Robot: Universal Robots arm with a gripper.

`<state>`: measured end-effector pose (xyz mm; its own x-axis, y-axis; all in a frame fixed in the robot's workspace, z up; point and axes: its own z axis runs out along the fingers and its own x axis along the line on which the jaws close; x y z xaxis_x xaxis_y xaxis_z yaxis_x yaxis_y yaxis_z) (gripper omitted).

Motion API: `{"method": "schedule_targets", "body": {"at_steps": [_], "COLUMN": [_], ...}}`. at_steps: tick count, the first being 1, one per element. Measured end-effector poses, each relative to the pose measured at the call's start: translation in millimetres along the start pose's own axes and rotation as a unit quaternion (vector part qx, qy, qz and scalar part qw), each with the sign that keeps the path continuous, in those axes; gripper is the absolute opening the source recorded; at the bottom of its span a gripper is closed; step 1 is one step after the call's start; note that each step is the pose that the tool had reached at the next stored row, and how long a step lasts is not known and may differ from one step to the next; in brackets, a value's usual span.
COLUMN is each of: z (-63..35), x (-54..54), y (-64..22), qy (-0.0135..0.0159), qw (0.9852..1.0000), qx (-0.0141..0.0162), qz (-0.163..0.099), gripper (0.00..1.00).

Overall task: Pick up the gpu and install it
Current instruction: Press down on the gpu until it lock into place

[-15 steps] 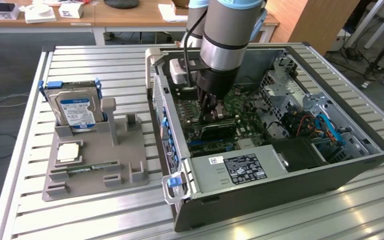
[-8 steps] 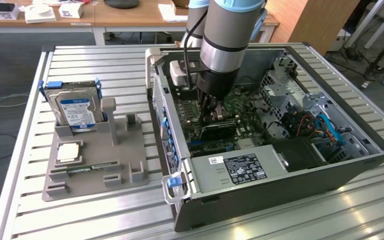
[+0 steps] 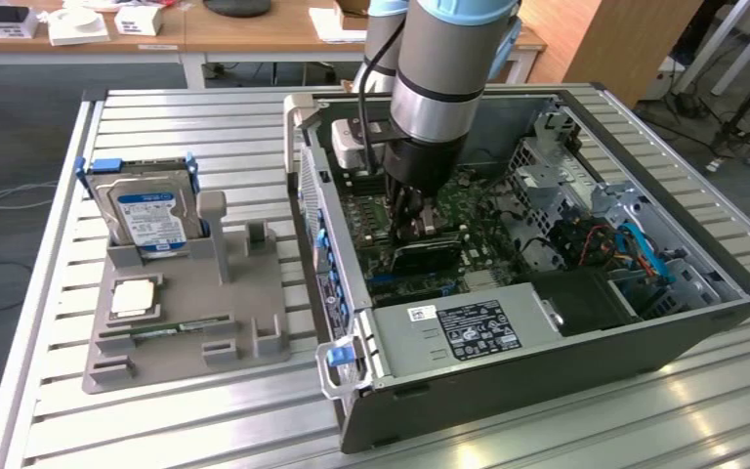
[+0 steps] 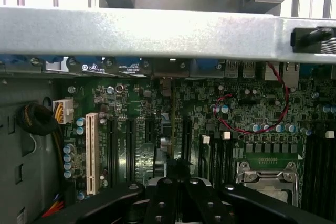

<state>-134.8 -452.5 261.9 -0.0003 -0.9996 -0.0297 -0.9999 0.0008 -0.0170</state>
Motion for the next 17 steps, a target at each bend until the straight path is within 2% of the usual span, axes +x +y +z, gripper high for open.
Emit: {"method": "schedule_targets", "body": {"at_steps": [17], "z": [3.0], "x": [0.0], "y": [0.0], "qy": [-0.0001], "qw": [1.0000], "qx": [0.0001], "qz": [0.000], "gripper": [0.11]}}
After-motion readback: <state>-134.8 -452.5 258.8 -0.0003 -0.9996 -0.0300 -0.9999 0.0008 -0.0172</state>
